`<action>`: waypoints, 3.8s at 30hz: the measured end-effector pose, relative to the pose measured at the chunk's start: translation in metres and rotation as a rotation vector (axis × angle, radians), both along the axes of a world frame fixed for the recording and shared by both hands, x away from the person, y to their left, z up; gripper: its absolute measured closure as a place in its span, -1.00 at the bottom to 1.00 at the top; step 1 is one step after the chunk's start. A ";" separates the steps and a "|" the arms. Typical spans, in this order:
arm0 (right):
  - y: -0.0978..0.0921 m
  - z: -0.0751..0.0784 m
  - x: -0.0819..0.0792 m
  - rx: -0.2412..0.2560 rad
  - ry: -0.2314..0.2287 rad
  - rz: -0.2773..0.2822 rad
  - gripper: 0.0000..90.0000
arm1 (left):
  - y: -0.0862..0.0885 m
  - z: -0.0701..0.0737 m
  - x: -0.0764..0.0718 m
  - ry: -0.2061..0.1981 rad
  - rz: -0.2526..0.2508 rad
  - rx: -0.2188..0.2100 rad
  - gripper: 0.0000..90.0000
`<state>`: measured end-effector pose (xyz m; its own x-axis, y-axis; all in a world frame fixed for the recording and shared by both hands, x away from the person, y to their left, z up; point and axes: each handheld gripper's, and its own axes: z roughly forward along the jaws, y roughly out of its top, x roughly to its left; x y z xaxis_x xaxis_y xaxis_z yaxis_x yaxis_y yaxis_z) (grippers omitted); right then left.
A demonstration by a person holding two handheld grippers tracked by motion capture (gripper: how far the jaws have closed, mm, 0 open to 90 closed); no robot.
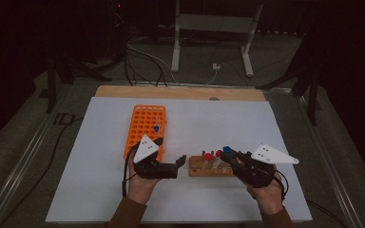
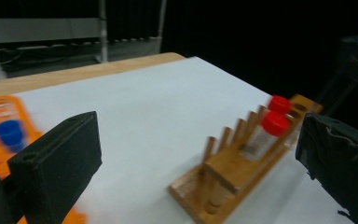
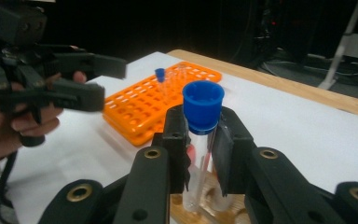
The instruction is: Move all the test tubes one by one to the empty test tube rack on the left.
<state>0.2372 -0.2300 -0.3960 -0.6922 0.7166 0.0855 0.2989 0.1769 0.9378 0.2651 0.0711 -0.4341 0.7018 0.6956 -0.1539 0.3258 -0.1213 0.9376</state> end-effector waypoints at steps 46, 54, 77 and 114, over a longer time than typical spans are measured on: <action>0.021 -0.010 0.003 0.045 0.035 0.073 -0.45 | -0.022 -0.006 -0.011 -0.035 -0.190 0.106 0.71; 0.002 -0.017 0.012 0.009 0.036 -0.044 -0.65 | -0.004 -0.007 -0.002 -0.040 -0.123 0.087 0.71; -0.021 -0.023 0.018 0.018 0.037 -0.099 -0.96 | 0.047 -0.014 0.032 -0.058 0.137 0.051 0.71; -0.022 -0.025 0.016 0.000 0.035 -0.101 -1.00 | 0.035 -0.068 0.065 0.062 0.259 0.266 0.73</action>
<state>0.2534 -0.2516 -0.4208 -0.6128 0.7828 0.1086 0.3477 0.1436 0.9265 0.3302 0.1061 -0.5016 0.4922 0.8702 0.0196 0.4325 -0.2641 0.8621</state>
